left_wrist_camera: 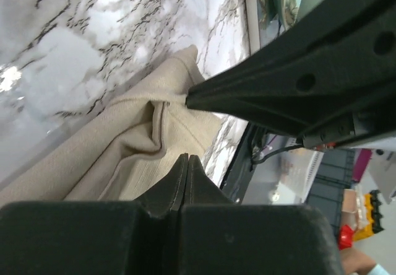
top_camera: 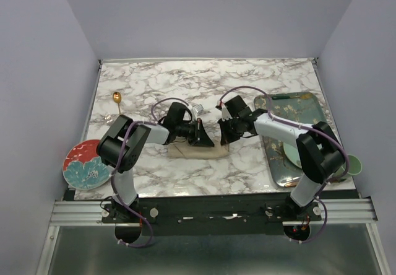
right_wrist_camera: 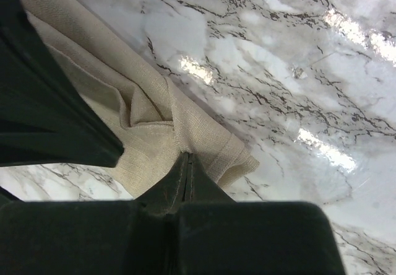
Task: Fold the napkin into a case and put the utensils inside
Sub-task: Stuff the top corner of the smaller-rectangle-folded napkin into the folded napkin.
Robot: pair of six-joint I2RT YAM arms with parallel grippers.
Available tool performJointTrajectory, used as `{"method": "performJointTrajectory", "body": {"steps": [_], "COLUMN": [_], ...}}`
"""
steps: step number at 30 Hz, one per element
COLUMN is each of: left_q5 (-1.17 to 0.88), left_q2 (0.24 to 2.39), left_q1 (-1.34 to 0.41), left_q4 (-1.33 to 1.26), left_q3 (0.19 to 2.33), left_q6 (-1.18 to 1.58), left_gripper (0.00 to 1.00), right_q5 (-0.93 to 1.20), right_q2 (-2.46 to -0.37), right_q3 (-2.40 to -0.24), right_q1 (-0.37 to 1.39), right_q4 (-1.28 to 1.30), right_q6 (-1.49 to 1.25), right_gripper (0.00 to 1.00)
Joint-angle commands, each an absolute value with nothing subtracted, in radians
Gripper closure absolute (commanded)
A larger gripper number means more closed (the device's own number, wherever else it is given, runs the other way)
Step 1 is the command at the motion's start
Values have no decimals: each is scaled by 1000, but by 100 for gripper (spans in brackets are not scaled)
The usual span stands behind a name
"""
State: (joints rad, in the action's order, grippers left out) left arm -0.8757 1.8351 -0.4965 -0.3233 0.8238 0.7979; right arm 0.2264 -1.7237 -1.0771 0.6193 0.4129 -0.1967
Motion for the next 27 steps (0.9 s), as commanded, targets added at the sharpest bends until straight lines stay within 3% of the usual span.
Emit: {"method": "performJointTrajectory", "body": {"steps": [1, 11, 27], "left_q5": [-877, -835, -752], "left_q2": [1899, 2011, 2089], "left_q1": [-532, -537, -557], "left_q4": [-535, -565, -469], "left_q3": [856, 885, 974], "left_q6": [978, 1075, 956], "left_gripper": [100, 100, 100], "right_q5": [227, 236, 265], "right_q2": [-1663, -1658, -1712], "right_q3": [-1046, -1045, -1037], "right_q1": [612, 612, 614], "right_q4": [419, 419, 419], "right_q6": [-235, -249, -262], "right_gripper": [100, 99, 99]}}
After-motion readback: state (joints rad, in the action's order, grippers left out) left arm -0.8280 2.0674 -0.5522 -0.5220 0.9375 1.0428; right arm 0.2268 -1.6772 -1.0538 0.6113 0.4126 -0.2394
